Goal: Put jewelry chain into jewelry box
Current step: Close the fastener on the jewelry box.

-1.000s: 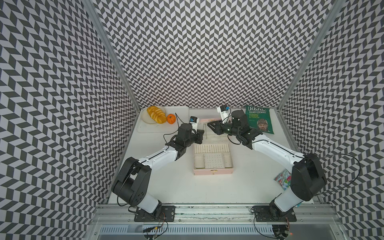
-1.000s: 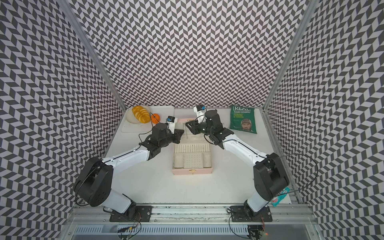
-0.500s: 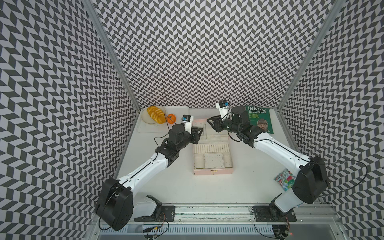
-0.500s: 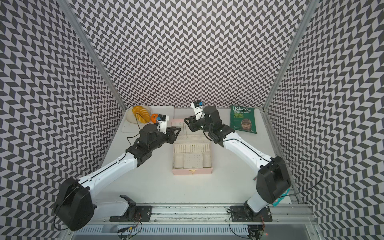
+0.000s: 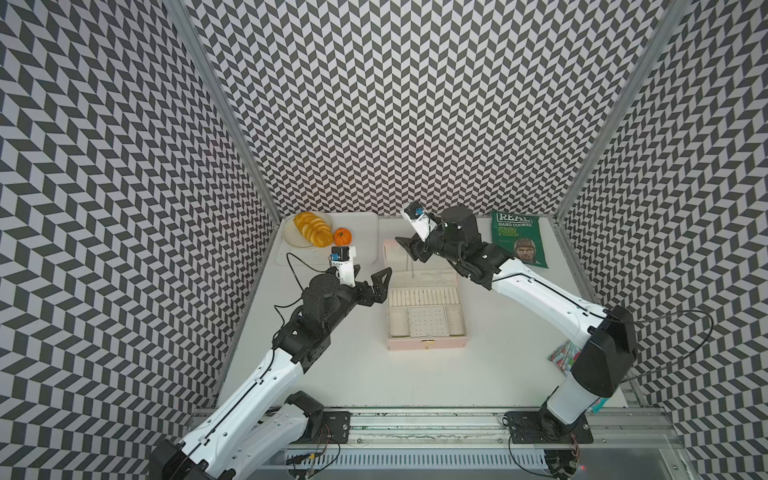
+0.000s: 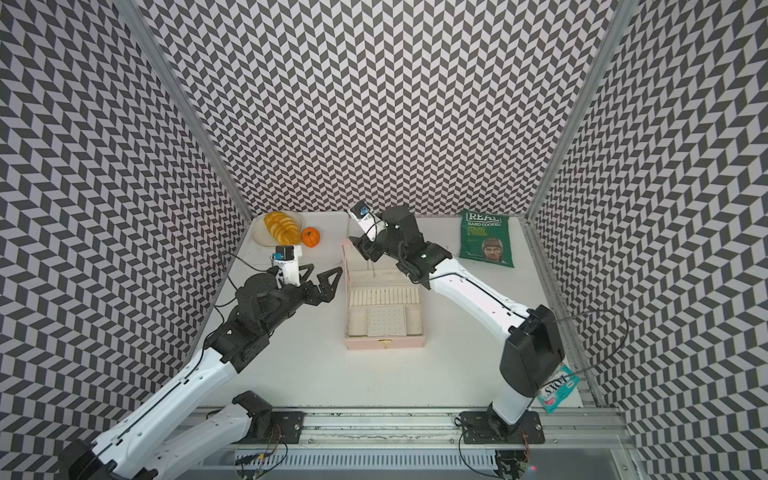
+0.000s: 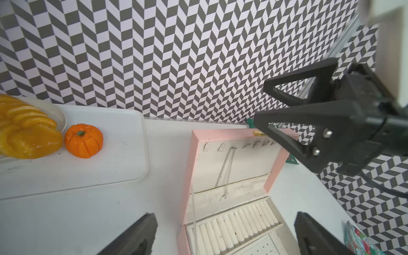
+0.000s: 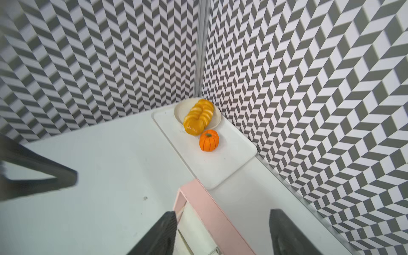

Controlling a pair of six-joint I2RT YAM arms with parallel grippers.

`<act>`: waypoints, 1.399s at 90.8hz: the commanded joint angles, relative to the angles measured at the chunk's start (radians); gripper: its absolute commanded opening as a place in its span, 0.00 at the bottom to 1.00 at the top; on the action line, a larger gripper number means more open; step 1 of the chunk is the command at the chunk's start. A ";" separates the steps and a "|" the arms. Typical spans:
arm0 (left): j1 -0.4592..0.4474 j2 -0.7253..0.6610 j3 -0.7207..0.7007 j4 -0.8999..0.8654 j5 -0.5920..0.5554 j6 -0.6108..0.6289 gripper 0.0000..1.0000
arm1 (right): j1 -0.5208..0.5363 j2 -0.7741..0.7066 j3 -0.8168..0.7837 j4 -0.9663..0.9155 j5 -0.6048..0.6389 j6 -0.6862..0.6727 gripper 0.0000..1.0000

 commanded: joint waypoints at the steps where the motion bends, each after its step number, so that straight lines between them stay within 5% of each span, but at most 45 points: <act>1: 0.006 -0.035 -0.017 -0.057 -0.050 0.001 1.00 | 0.006 0.032 0.022 -0.019 0.057 -0.101 0.72; 69: 0.009 -0.052 -0.038 -0.048 -0.054 0.018 1.00 | 0.023 0.083 -0.019 -0.016 0.267 -0.236 0.75; 127: 0.009 -0.049 -0.046 -0.036 -0.053 0.020 1.00 | 0.023 0.109 -0.013 -0.001 0.304 -0.223 0.48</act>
